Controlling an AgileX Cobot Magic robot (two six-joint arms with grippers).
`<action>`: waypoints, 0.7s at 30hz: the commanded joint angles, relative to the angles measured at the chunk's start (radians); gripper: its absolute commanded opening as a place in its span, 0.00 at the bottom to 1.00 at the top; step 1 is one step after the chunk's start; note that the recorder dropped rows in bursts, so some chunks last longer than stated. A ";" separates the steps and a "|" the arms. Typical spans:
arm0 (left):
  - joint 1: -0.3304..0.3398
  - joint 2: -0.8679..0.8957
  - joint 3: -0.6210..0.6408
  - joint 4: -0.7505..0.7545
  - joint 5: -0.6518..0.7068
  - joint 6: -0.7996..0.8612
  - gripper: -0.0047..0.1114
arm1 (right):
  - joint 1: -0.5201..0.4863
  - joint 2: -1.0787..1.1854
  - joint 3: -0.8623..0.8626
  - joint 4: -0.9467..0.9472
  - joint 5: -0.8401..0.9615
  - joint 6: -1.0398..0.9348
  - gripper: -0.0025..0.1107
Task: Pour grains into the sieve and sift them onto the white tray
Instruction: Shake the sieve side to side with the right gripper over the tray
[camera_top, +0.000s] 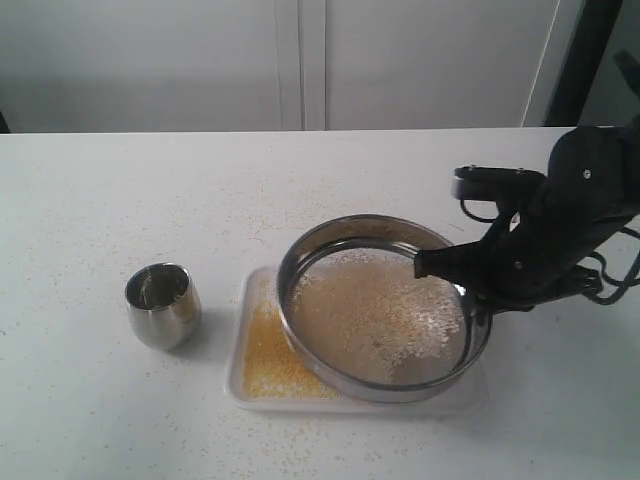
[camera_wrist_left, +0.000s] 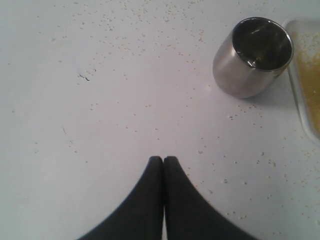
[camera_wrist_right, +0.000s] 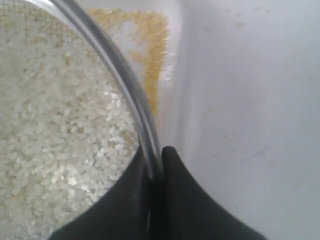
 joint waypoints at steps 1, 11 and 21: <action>0.001 -0.006 0.009 -0.009 0.005 -0.004 0.04 | -0.024 -0.017 -0.008 0.007 -0.018 0.090 0.02; 0.001 -0.006 0.009 -0.009 0.005 -0.004 0.04 | -0.005 -0.017 -0.008 0.011 -0.009 0.092 0.02; 0.001 -0.006 0.009 -0.009 0.005 -0.004 0.04 | 0.004 -0.017 -0.008 0.129 -0.026 0.028 0.02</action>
